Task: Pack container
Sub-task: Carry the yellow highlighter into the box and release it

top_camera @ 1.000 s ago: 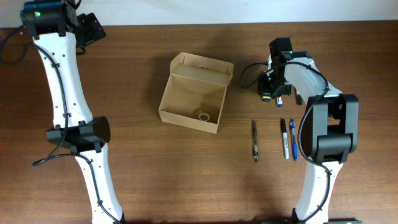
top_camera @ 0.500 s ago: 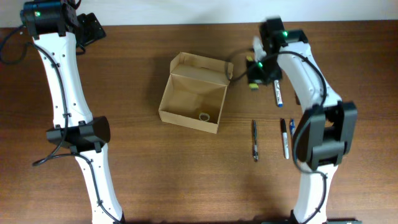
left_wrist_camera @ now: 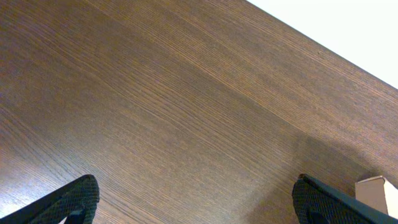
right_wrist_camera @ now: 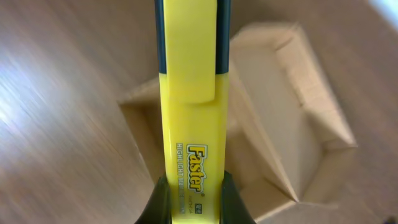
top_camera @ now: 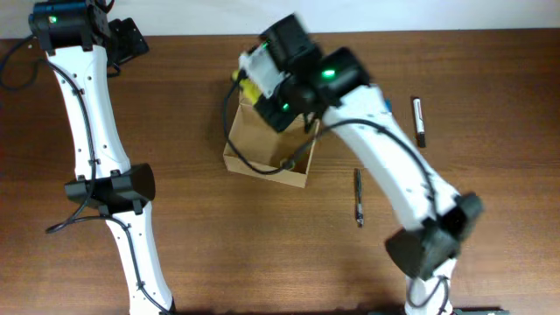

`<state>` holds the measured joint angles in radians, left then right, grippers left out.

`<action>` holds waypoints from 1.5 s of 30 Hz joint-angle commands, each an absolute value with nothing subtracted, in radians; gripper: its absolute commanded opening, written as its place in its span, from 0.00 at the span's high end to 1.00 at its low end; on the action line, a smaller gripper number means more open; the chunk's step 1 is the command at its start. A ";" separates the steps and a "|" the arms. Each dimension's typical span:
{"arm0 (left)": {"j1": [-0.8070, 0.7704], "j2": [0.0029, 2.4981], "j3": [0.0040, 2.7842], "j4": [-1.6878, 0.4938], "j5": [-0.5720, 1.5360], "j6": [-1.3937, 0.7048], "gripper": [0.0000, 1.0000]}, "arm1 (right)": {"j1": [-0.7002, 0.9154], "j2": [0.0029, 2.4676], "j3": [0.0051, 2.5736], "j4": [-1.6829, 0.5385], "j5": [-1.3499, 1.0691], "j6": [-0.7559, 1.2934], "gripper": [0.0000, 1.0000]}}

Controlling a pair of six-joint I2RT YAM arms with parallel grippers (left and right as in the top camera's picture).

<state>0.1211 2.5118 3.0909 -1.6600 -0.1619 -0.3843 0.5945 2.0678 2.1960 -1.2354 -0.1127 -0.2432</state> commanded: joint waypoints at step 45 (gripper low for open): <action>0.127 2.508 3.090 -1.661 -0.170 -0.372 0.00 | 0.182 1.925 2.129 -1.298 0.076 0.035 0.43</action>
<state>0.1211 2.5118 3.0909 -1.6600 -0.1619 -0.3843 0.2638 1.8481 2.1784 -1.2839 0.1001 -0.0750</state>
